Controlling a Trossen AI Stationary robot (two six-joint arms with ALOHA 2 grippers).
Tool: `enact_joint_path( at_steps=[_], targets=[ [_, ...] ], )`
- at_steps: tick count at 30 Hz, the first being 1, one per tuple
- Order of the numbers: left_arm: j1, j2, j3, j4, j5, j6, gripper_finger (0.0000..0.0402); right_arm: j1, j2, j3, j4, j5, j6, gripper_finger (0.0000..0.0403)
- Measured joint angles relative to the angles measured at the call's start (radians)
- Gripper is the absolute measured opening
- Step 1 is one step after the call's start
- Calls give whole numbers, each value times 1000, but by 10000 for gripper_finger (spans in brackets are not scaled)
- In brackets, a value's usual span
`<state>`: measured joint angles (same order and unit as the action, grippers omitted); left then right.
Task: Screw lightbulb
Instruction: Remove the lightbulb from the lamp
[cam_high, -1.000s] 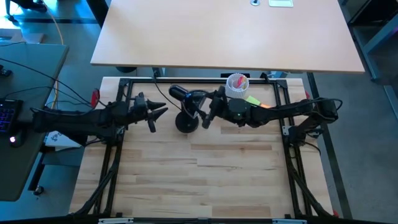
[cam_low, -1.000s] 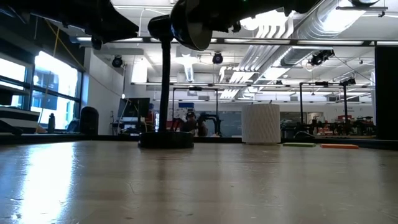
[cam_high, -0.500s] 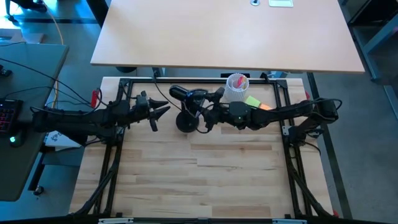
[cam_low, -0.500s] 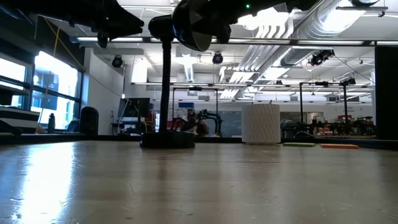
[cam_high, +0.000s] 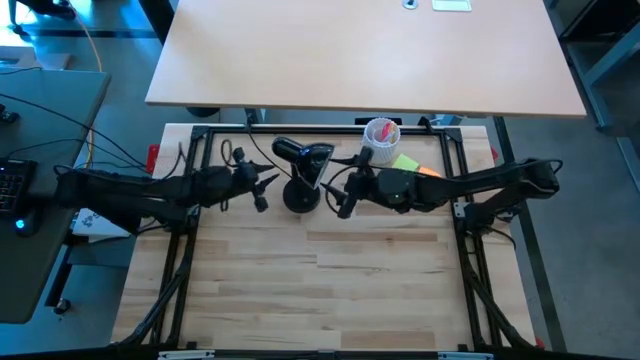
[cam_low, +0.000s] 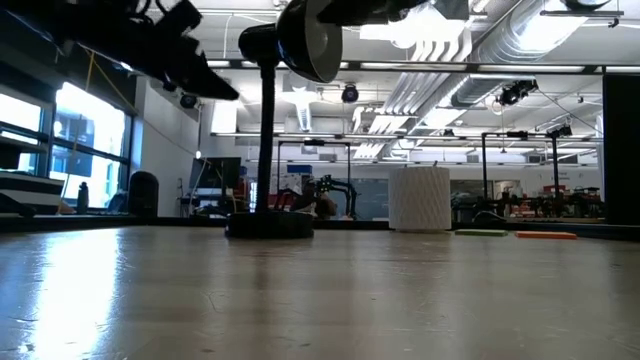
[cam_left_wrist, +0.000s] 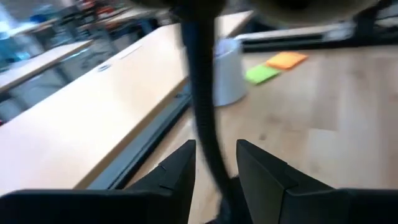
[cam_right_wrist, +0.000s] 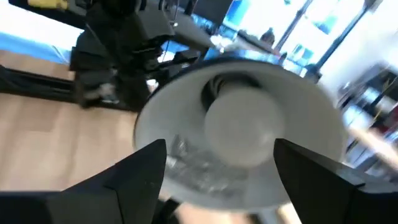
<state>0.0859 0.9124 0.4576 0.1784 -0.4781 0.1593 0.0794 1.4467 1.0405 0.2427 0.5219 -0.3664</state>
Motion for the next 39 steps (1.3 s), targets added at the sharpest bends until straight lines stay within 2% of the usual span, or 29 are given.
enact_joint_path(
  at_steps=[2,5,9,13,17,20,24,26,28,31,33,36,39],
  targets=[
    [10,48,0,46,-45,0,111,4,-10,0,-67,0,104,296],
    [37,114,0,123,-27,6,113,27,-14,-26,-137,0,319,296],
    [79,173,0,198,58,25,120,74,-12,-136,-76,35,483,296],
    [116,199,0,252,144,-19,135,84,-20,-221,22,104,594,296],
    [138,236,0,315,181,-35,151,57,-20,-268,155,130,586,296],
    [151,286,1,423,184,-4,156,30,-20,-291,241,125,541,296],
    [163,352,0,547,201,31,149,-40,-20,-292,274,-30,482,296],
    [164,378,0,584,199,9,135,-78,-20,-292,313,-129,493,296],
    [164,399,1,609,196,-10,114,-104,-20,-292,346,-179,526,296],
    [164,424,3,646,195,-24,69,-109,-20,-292,387,-173,528,296],
    [164,425,18,624,200,-20,40,-108,-17,-292,426,-137,592,296],
    [164,425,42,587,256,-25,40,-114,-10,-292,419,-126,644,296],
    [163,427,76,537,328,-33,40,-106,-7,-292,445,-133,587,296]
  ],
)
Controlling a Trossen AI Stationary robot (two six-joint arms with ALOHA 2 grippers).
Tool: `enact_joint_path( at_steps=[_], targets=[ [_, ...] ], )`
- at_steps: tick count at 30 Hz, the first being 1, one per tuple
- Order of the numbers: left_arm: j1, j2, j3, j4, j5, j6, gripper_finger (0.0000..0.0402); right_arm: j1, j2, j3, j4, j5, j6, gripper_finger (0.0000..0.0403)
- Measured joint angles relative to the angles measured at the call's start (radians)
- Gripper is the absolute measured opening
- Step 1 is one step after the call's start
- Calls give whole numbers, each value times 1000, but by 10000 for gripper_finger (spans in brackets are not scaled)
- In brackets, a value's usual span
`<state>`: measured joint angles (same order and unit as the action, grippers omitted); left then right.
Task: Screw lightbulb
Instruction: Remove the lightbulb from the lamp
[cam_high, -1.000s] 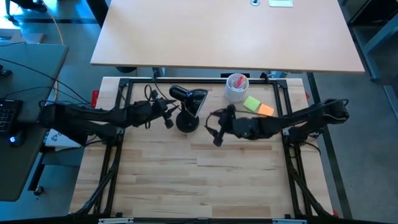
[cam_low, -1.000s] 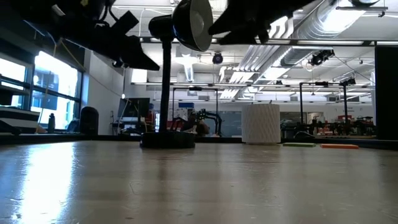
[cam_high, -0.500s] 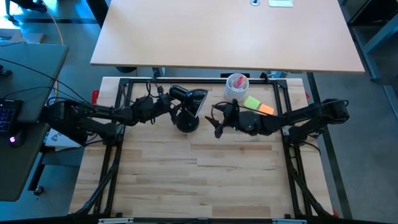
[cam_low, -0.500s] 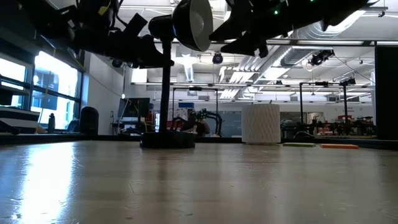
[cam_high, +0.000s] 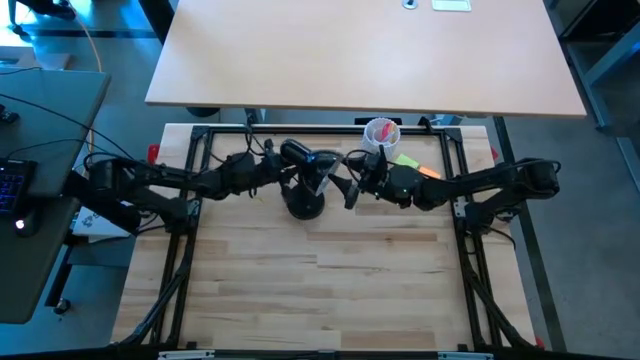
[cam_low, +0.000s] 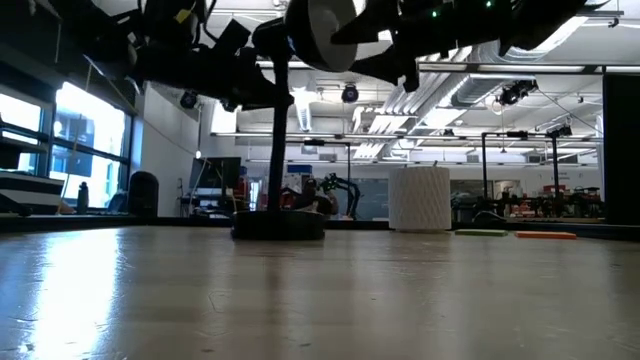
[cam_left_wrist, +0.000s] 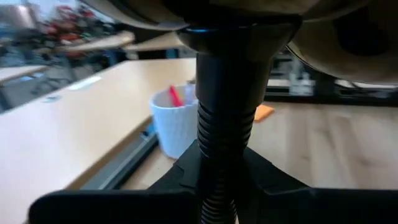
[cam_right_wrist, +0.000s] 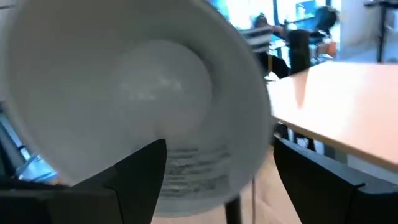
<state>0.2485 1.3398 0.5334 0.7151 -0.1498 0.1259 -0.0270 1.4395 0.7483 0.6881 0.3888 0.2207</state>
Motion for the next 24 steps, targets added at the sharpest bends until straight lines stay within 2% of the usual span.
enact_joint_path(
  at_steps=[3,6,9,14,17,19,21,24],
  targets=[
    [0,-1,45,-88,56,-19,40,14,0,0,10,-6,-66,296],
    [-5,-4,66,-152,61,-38,40,26,0,0,18,-9,-145,296],
    [-8,-5,66,-159,63,-35,40,30,0,0,31,-23,-175,296],
    [-8,-5,66,-167,66,-17,44,29,1,-1,51,-39,-113,296],
    [-8,-5,66,-171,65,-6,50,39,1,-1,45,-82,-161,296],
    [-8,-5,66,-175,62,3,49,61,-1,0,6,-77,-249,296],
    [-9,-5,66,-176,59,12,48,89,-11,2,-66,-13,-356,296],
    [-8,-5,66,-184,54,6,47,136,-22,1,-154,163,-487,296]
  ],
)
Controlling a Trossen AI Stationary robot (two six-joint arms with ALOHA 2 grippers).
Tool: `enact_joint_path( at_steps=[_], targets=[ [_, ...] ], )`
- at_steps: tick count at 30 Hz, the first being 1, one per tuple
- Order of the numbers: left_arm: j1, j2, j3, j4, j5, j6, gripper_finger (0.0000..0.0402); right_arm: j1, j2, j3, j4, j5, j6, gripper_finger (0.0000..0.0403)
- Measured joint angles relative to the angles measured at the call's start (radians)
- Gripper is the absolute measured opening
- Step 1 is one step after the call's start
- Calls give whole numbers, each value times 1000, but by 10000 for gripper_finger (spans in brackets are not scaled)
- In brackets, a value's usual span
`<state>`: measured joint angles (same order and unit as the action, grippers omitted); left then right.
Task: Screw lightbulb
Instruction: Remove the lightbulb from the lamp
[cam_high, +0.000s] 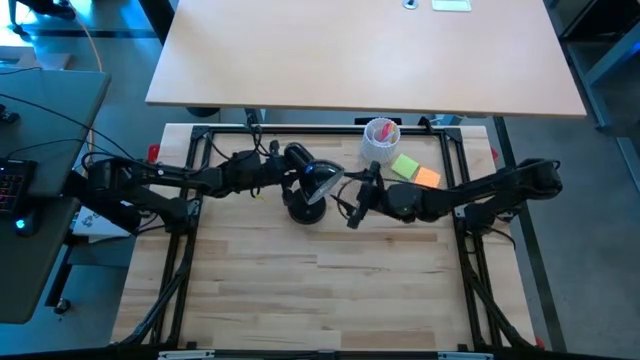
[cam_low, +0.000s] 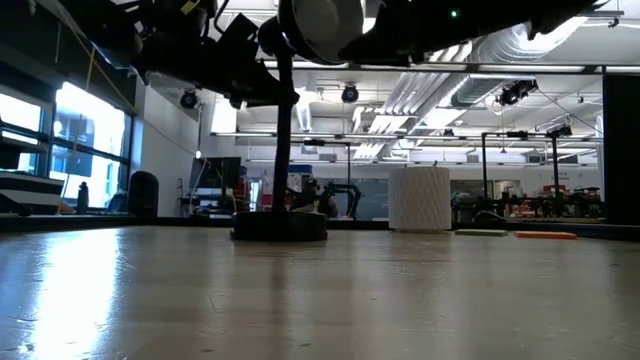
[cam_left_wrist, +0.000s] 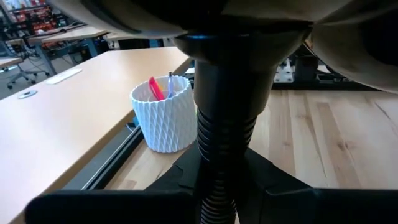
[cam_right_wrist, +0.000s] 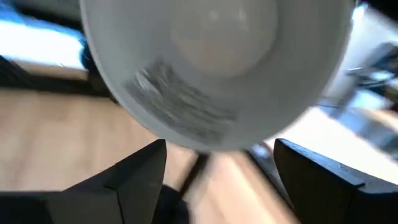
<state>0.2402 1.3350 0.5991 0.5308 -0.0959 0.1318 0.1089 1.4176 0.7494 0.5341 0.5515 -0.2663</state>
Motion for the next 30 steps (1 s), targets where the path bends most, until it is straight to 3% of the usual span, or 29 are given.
enact_joint_path(
  at_steps=[5,7,13,18,22,30],
  targets=[
    [0,0,0,-11,-12,1,47,66,-50,0,-58,156,-69,296],
    [0,0,0,-11,-15,0,47,93,-69,0,-51,147,-30,296],
    [0,1,-1,-6,-46,0,47,119,-64,0,86,-49,83,296],
    [-1,1,-1,-3,-52,2,47,84,23,2,246,-27,125,296],
    [-1,1,-2,-3,-51,3,47,54,107,43,243,-23,262,296],
    [-1,2,-3,4,-51,1,47,48,195,208,189,197,162,296]
  ],
)
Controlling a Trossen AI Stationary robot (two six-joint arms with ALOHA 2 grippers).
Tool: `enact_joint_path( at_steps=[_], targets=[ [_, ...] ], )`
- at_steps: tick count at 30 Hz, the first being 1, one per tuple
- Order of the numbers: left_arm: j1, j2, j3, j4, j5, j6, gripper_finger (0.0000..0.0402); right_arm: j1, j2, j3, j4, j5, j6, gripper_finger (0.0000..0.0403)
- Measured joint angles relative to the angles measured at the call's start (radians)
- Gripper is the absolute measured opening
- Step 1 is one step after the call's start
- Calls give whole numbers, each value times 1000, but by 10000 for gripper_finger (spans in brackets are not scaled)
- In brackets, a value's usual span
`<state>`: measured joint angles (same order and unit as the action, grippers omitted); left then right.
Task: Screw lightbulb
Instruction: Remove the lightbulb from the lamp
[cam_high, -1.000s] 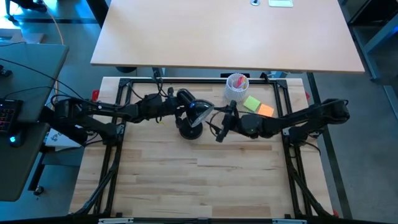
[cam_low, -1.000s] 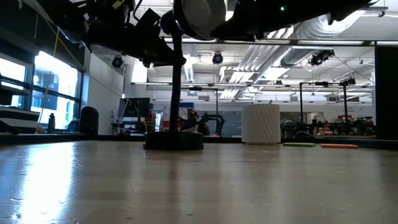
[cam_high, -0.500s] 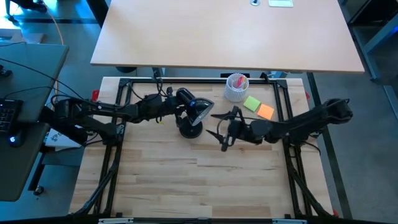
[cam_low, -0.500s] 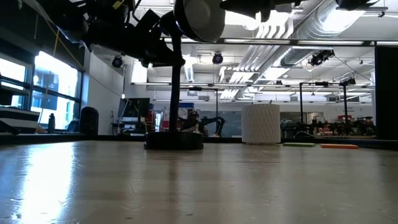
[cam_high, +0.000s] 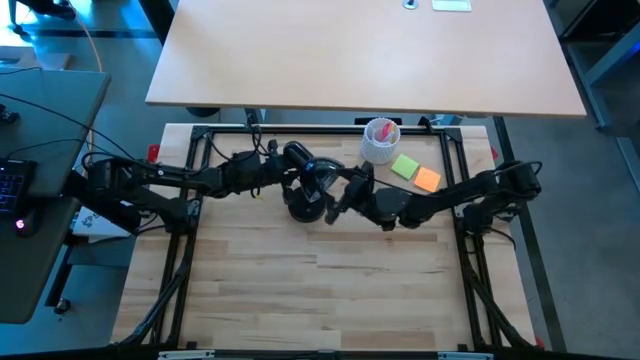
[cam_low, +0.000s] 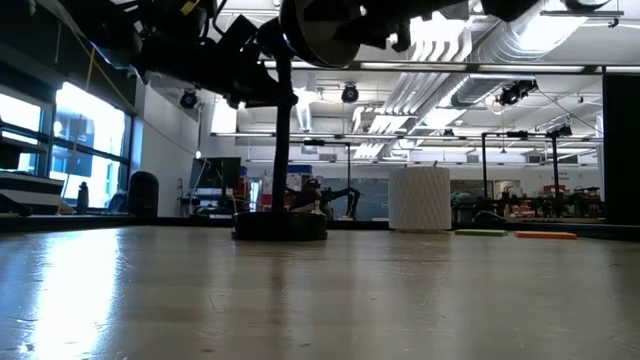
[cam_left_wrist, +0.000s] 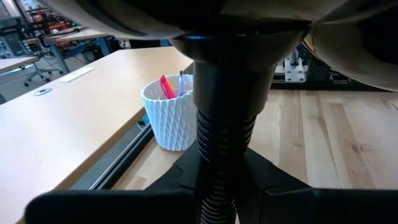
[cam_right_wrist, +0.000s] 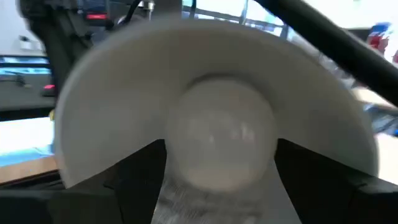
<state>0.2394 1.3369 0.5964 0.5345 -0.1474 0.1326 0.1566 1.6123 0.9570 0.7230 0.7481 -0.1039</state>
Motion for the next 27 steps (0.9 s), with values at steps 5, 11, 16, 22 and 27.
enact_joint_path(
  at_steps=[5,11,16,22,27],
  targets=[
    [1,0,0,4,-1,0,47,-1,0,58,-54,29,-61,296],
    [0,0,-1,7,0,0,47,-4,-2,97,-166,34,-194,283],
    [-2,1,-1,9,-8,3,50,-12,-2,97,-172,36,-616,263],
    [-3,1,-1,8,-11,-17,52,-19,-2,97,-181,29,-1313,260],
    [-4,1,-1,8,-23,-23,52,-19,-3,96,-185,29,-1509,260]
  ],
)
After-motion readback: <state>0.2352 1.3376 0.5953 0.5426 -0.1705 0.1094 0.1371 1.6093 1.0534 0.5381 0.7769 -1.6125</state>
